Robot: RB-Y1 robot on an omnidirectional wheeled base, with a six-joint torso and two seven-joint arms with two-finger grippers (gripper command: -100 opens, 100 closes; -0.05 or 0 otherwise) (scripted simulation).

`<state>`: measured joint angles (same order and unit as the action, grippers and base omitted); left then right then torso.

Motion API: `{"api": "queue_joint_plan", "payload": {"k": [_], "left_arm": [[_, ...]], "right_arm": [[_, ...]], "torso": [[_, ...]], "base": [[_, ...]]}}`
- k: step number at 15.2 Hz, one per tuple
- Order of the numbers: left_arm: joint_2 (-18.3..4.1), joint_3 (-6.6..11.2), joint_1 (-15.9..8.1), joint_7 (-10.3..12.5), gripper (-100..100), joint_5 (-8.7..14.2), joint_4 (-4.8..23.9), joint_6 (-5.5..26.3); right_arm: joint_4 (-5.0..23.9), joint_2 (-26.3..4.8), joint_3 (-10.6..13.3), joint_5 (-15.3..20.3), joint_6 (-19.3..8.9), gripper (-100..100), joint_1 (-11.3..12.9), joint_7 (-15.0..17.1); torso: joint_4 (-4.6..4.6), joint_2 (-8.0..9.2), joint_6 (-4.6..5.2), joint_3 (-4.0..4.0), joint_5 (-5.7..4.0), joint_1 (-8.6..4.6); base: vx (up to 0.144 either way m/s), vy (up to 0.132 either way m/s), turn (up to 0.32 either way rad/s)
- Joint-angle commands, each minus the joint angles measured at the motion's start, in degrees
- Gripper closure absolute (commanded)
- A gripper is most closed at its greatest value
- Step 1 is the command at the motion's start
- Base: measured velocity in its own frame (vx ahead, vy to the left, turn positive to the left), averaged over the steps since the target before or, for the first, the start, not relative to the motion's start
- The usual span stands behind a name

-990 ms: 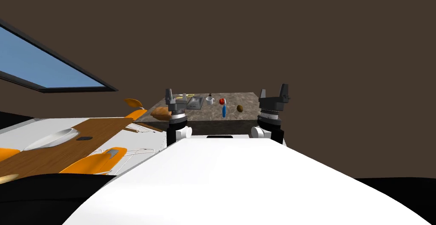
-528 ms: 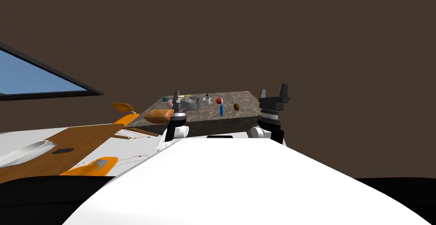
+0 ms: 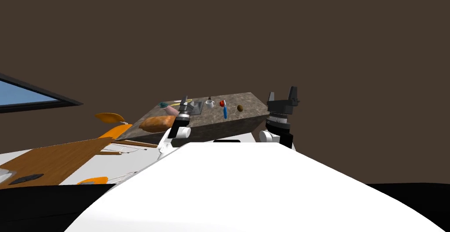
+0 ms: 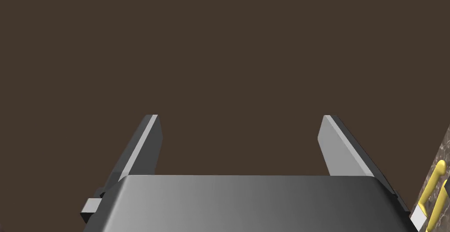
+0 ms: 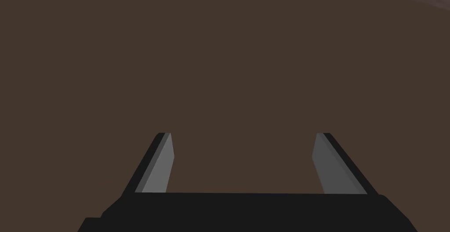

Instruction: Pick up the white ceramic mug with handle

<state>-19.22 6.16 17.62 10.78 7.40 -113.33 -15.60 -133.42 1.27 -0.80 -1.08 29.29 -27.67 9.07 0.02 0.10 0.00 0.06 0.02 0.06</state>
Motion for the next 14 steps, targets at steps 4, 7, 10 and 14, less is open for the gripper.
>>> {"api": "queue_joint_plan", "payload": {"k": [4,7,10,14], "left_arm": [[-5.16,3.07,-4.11,1.99,-100,0.66,5.87,5.95],[-7.51,4.57,-6.05,2.96,-100,0.97,8.93,9.24],[-9.85,6.12,-8.07,3.96,-100,1.29,13.30,12.11],[-12.18,7.72,-10.15,5.00,-100,1.62,16.92,16.92]], "right_arm": [[0.00,0.00,0.00,0.00,0.00,0,0.00,0.00],[0.00,0.00,0.00,0.00,0.00,0,0.00,0.00],[0.00,0.00,0.00,0.00,0.00,0,0.00,0.00],[0.00,0.00,0.01,0.00,0.00,0,0.01,0.00]], "torso": [[0.00,-0.02,0.00,-0.01,-0.01,-0.03],[0.00,-0.01,0.00,-0.01,-0.01,-0.01],[0.00,-0.03,0.00,-0.02,-0.01,-0.02],[0.00,-0.02,0.05,-0.01,-0.02,-0.04]], "base": [[-0.026,-0.007,-0.177],[-0.029,-0.001,-0.173],[-0.026,-0.007,-0.167],[-0.028,-0.008,-0.217]]}}
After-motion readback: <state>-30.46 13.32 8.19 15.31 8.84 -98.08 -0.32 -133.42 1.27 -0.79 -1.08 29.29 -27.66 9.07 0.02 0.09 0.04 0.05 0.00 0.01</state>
